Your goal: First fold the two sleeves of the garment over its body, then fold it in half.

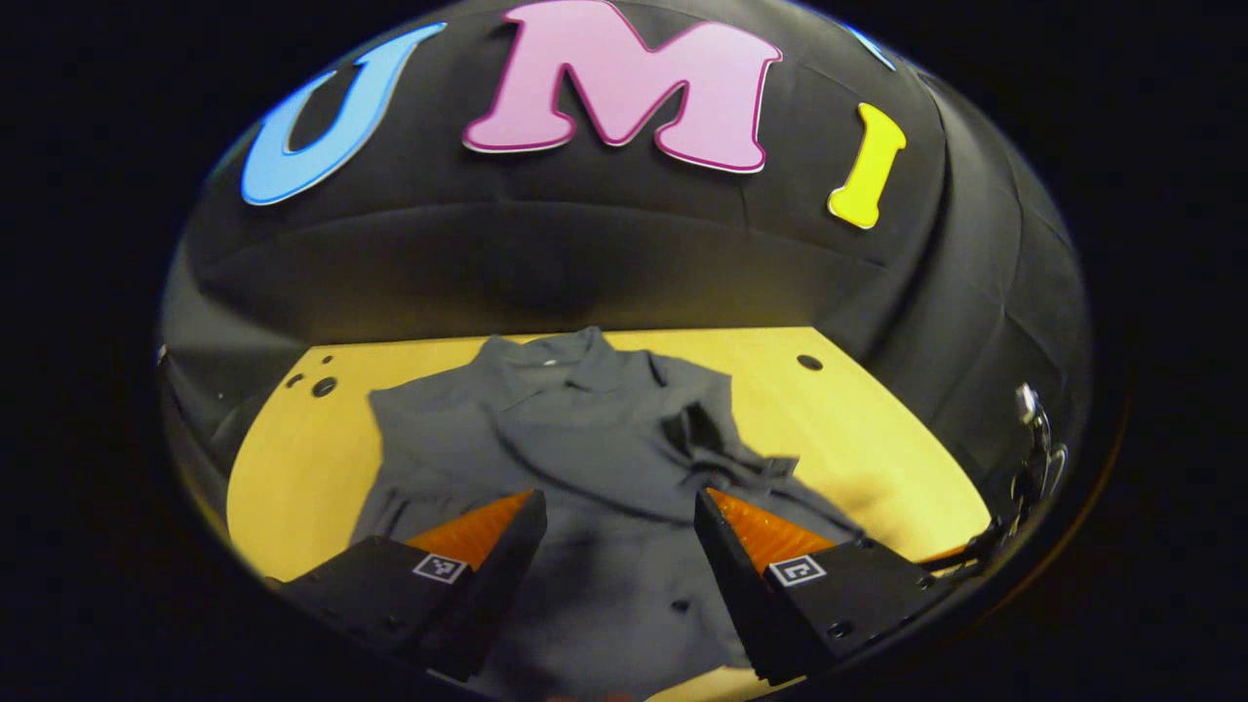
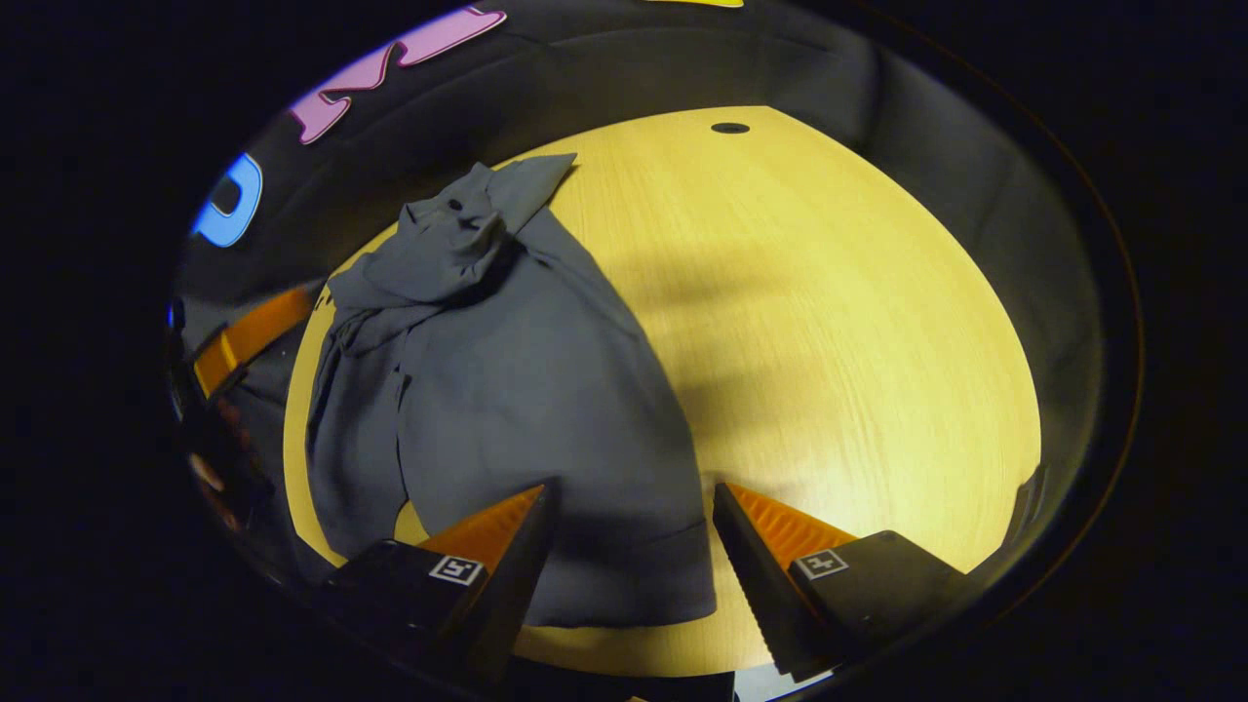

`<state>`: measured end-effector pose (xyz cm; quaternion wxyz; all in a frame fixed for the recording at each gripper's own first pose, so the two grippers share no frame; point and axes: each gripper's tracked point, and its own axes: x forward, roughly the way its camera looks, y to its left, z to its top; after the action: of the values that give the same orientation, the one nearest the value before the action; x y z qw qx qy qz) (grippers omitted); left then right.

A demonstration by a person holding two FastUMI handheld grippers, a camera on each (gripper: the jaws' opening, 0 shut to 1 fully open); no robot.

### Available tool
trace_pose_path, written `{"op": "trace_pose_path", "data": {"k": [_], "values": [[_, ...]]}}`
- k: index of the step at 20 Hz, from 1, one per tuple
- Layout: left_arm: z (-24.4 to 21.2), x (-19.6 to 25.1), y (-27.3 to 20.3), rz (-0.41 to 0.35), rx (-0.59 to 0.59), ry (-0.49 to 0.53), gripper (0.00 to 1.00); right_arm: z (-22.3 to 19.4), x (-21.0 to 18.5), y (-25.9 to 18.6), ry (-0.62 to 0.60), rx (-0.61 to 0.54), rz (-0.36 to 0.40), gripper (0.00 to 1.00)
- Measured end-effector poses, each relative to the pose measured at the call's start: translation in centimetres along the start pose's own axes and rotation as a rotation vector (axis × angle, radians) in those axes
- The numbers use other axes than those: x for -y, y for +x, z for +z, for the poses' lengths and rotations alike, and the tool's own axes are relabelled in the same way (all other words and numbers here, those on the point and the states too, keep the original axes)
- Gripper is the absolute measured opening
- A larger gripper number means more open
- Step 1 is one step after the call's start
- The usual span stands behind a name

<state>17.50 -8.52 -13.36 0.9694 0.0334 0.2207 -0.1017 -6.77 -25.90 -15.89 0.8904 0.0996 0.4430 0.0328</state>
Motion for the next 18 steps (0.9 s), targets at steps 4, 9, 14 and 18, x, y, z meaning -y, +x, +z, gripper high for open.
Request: {"op": "trace_pose_path", "data": {"k": [4, 9, 14, 18], "values": [[-8.0, -6.0, -6.3, 0.082, -0.108, -0.025, 0.96, -0.7, 0.6, 0.6, -0.01, 0.0, -0.061, 0.99], [-15.2, -11.1, -11.2, 0.176, -0.19, -0.11, 0.96, -1.0, -0.4, 0.6, 0.083, 0.008, -0.057, 0.99], [-20.5, -13.6, -13.4, 0.227, -0.25, -0.179, 0.96, -2.8, -4.5, 0.6, 0.025, -0.025, -0.03, 0.99], [-21.7, -13.3, -13.8, 0.207, -0.241, -0.232, 0.96, -4.3, -7.4, 1.3, -0.094, -0.053, -0.04, 0.99]]}}
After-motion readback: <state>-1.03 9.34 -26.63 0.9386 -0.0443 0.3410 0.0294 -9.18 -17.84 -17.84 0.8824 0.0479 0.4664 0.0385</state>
